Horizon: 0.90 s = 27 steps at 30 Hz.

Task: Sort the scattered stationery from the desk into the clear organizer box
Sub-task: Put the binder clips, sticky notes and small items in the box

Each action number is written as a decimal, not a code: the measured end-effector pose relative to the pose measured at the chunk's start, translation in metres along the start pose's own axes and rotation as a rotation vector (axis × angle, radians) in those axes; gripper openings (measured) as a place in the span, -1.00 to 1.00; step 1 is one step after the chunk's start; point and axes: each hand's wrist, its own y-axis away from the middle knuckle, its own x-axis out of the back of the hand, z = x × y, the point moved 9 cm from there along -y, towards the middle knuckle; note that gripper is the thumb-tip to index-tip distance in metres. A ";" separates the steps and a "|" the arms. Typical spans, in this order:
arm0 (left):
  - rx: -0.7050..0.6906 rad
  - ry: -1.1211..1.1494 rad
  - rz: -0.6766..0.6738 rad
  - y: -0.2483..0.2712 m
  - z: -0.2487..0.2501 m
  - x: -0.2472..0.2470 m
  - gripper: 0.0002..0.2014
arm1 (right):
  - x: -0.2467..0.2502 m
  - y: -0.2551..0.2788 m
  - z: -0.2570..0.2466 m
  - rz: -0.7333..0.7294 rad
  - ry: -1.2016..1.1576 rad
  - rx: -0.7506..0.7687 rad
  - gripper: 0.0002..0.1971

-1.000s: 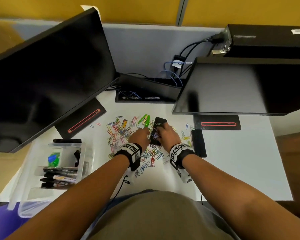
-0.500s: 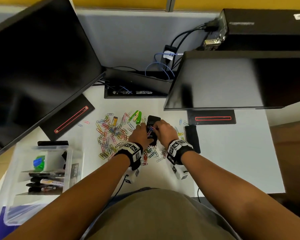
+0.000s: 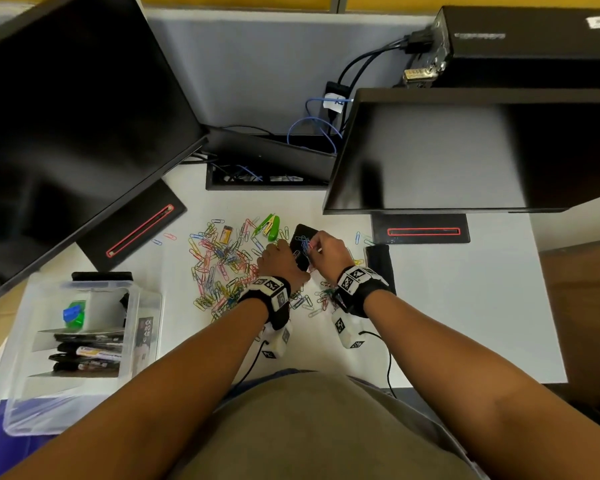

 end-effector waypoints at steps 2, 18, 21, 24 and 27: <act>0.000 0.031 0.013 0.002 -0.003 0.003 -0.15 | 0.000 0.001 0.001 -0.018 -0.035 -0.004 -0.96; -0.124 0.436 0.088 0.031 -0.020 0.051 -0.31 | 0.009 0.015 0.005 0.031 -0.054 -0.038 -0.93; -0.133 0.491 0.098 0.038 -0.027 0.060 -0.38 | 0.003 0.022 0.009 -0.004 -0.001 -0.031 -0.92; -0.131 0.506 0.104 0.044 -0.036 0.064 -0.41 | -0.007 0.028 0.008 -0.066 0.113 -0.017 -0.91; -0.127 0.516 0.100 0.049 -0.042 0.066 -0.42 | -0.016 0.032 0.008 -0.137 0.216 -0.008 -0.93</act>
